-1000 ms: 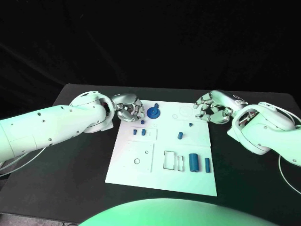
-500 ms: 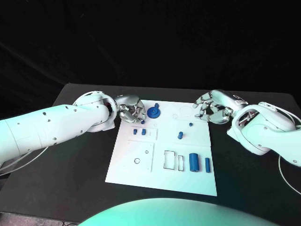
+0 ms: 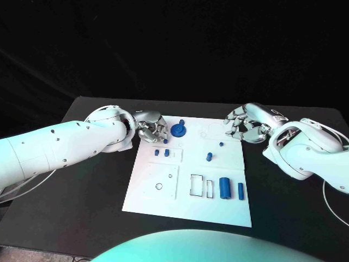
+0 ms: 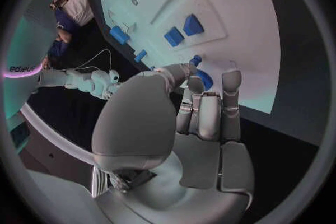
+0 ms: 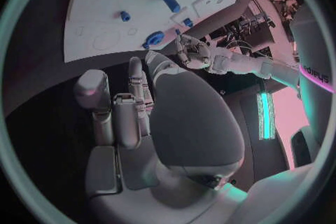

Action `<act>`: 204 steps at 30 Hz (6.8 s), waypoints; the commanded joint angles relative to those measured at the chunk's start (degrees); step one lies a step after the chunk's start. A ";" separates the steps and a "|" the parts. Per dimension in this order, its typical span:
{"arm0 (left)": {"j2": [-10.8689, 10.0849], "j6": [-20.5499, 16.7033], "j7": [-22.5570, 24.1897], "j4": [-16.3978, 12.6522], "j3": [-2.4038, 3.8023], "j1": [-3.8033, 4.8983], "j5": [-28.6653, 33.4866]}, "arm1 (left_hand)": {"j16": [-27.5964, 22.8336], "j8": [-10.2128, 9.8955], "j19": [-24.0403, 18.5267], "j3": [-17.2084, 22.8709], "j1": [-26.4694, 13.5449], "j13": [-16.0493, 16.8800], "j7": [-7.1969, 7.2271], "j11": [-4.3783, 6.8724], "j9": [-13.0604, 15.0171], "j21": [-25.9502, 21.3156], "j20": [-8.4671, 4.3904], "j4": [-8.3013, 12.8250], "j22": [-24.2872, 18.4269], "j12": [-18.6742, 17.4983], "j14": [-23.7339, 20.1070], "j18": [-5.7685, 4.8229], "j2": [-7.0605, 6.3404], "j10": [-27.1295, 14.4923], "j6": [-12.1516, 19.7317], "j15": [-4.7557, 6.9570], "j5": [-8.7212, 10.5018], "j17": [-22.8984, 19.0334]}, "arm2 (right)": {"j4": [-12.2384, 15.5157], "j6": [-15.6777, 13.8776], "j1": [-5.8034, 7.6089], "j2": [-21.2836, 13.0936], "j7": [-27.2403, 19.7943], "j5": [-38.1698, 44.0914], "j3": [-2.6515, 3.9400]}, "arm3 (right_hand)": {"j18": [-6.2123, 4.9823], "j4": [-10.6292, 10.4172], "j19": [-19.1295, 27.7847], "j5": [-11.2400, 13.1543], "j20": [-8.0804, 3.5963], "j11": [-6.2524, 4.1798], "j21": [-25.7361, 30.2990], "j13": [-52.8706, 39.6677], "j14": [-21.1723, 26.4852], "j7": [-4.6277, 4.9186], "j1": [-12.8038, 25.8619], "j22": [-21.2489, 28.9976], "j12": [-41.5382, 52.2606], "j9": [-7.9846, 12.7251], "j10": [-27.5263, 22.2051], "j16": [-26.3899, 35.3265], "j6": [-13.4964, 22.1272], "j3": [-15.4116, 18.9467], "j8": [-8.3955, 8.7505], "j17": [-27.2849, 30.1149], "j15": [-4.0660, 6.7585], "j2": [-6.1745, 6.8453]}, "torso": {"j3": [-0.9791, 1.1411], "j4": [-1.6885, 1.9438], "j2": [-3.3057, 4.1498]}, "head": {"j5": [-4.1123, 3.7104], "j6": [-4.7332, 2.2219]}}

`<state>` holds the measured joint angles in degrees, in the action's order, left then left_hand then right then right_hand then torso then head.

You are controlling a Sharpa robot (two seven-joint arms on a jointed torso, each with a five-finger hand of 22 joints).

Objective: Assemble the parts on the task board

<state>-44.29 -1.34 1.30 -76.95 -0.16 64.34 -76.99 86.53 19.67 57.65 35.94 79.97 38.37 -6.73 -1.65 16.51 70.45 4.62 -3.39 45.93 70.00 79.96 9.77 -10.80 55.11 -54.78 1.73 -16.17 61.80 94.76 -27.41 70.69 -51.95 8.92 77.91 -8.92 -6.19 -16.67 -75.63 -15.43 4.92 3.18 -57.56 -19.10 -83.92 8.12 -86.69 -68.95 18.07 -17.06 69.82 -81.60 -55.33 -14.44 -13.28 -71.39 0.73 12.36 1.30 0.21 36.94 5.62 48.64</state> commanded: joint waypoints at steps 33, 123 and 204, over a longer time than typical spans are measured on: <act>-0.05 1.82 -0.44 0.22 -0.04 0.03 -0.66 | 0.39 -0.13 0.49 1.77 0.54 -0.17 -0.18 -0.21 -0.16 0.74 -0.06 0.54 0.61 0.36 0.48 -0.66 0.01 -0.80 0.44 -0.21 -0.41 0.38 | -0.06 -0.72 -0.06 -0.04 -0.46 0.25 0.00 | -0.55 0.02 -0.28 -0.01 0.03 0.04 0.46 -0.09 -2.24 -0.04 0.97 0.00 0.27 0.12 0.14 0.18 -0.56 -0.71 0.37 0.19 0.31 0.12 | 0.00 0.02 -0.01 | 0.11 0.10; -8.66 -10.65 24.34 -7.03 0.04 0.01 71.53 | -21.99 -2.00 -11.76 -2.62 -1.94 -27.22 -3.94 -5.35 -1.48 -13.22 4.06 1.33 -12.74 -28.15 -22.44 0.81 0.70 -8.58 5.28 -4.67 -0.20 -41.32 | -7.29 14.20 -2.68 8.14 5.40 19.73 -0.12 | 0.20 2.36 -2.04 0.04 0.87 1.77 -3.63 9.60 -2.76 0.51 -0.33 -4.21 -8.23 -0.31 -4.25 -1.12 -3.43 -12.25 0.90 -1.26 -1.23 3.07 | -0.02 0.07 0.06 | -3.85 0.10; -8.65 -9.97 23.00 -6.47 0.04 0.02 71.36 | -22.66 -2.80 -10.69 -3.91 -1.17 -29.95 -4.54 -6.18 -2.24 -13.87 4.19 1.96 -13.43 -31.08 -21.69 0.75 0.61 -10.55 6.22 -5.13 -0.53 -41.79 | -2.57 6.74 -3.80 5.79 6.80 22.47 0.29 | 1.04 13.17 -3.79 0.29 -0.90 -0.81 -8.91 11.04 -2.81 -1.76 5.32 -8.98 -8.98 -4.68 5.17 -1.31 -8.96 -24.81 -2.90 -0.59 1.17 0.86 | 0.04 -0.01 -0.02 | -4.07 0.12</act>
<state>-53.07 -12.36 24.13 -83.39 -0.16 64.33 -5.53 64.11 17.19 46.70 32.10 78.35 8.47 -11.24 -7.89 14.32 56.75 8.81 -1.65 32.47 39.27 58.17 9.76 -10.17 44.94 -49.05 -3.27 -16.40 20.06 91.79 -20.07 66.80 -46.05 16.34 100.64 -8.66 -6.19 -3.62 -79.20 -15.09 3.99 5.02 -66.22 -8.11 -84.04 6.53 -81.78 -74.92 8.94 -21.69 72.07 -82.81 -63.88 -39.00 -15.97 -72.00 1.44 13.19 1.30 0.20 36.87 1.49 48.80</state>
